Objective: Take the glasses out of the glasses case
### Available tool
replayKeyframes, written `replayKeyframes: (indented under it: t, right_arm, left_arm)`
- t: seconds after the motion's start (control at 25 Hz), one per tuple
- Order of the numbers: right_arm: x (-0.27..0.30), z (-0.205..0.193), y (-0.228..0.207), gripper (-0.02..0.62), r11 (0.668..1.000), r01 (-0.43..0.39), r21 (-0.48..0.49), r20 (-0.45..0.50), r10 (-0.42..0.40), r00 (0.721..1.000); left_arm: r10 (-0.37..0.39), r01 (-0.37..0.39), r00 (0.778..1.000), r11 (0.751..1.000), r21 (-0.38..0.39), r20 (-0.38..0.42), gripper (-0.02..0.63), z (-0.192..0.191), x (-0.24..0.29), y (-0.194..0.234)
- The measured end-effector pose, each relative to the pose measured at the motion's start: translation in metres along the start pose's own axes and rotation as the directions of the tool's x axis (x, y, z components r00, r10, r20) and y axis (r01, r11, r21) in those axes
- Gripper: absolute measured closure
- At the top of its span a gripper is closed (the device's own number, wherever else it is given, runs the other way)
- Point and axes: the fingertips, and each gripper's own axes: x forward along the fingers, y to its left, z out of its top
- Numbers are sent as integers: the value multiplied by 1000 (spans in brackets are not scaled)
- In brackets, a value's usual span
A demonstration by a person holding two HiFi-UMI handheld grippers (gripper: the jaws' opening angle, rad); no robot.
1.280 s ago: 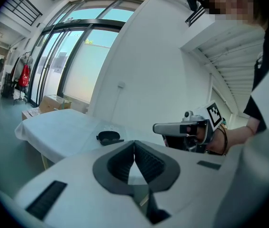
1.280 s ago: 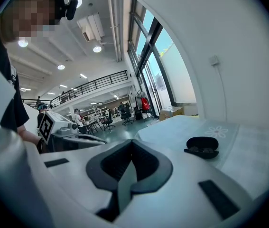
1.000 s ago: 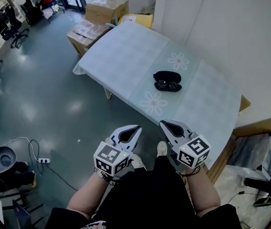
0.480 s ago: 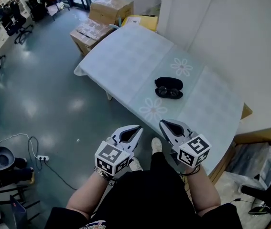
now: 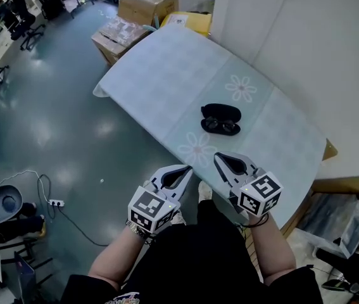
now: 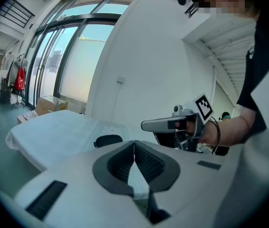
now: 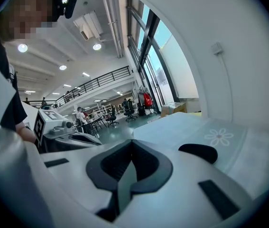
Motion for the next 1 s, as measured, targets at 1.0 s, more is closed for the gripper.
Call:
replayKeyframes:
  t: [1.0]
  right_arm:
    - [55,-16,-121,572,982,-47,-182,-259,-2,966]
  left_arm:
    - [-8,5,998,999,-42,-58,577,-7,83,19]
